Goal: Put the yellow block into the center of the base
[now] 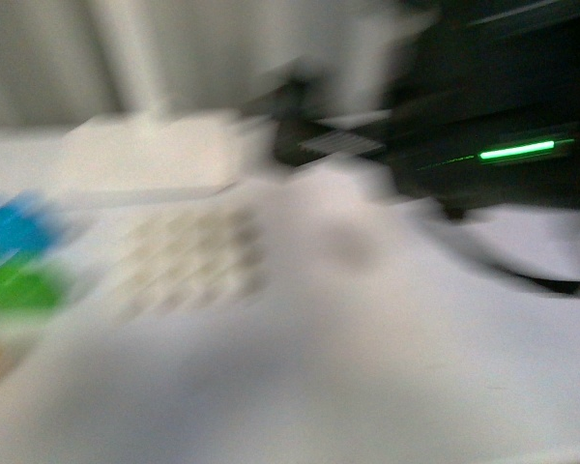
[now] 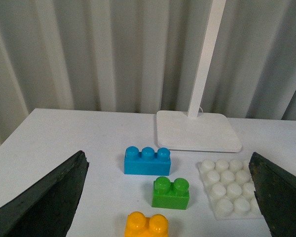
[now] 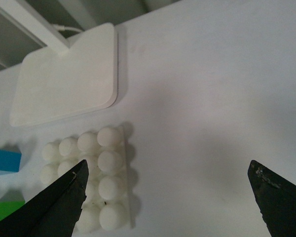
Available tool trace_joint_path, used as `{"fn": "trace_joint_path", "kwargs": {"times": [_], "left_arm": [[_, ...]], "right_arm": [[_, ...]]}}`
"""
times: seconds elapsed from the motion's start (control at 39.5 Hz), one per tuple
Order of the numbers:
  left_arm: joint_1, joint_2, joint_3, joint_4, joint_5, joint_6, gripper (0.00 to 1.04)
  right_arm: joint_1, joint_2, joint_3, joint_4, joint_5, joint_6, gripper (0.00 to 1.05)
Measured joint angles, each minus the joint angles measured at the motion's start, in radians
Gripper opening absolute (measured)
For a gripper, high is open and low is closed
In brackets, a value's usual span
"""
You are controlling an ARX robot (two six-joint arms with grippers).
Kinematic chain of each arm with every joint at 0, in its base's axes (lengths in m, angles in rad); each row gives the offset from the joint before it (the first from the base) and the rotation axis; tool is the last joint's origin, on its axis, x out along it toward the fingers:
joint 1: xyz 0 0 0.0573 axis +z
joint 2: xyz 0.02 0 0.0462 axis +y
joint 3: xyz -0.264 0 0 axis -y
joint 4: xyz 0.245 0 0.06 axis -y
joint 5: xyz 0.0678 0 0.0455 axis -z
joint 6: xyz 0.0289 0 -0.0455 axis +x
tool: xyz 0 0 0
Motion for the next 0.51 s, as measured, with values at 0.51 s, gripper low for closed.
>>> {"fn": "trace_joint_path", "kwargs": {"times": [0.51], "left_arm": [[0.000,0.000,0.000,0.000,0.000,0.000,0.98]], "right_arm": [[-0.125,-1.144,-0.417,-0.170,0.149,-0.437,0.67]]}}
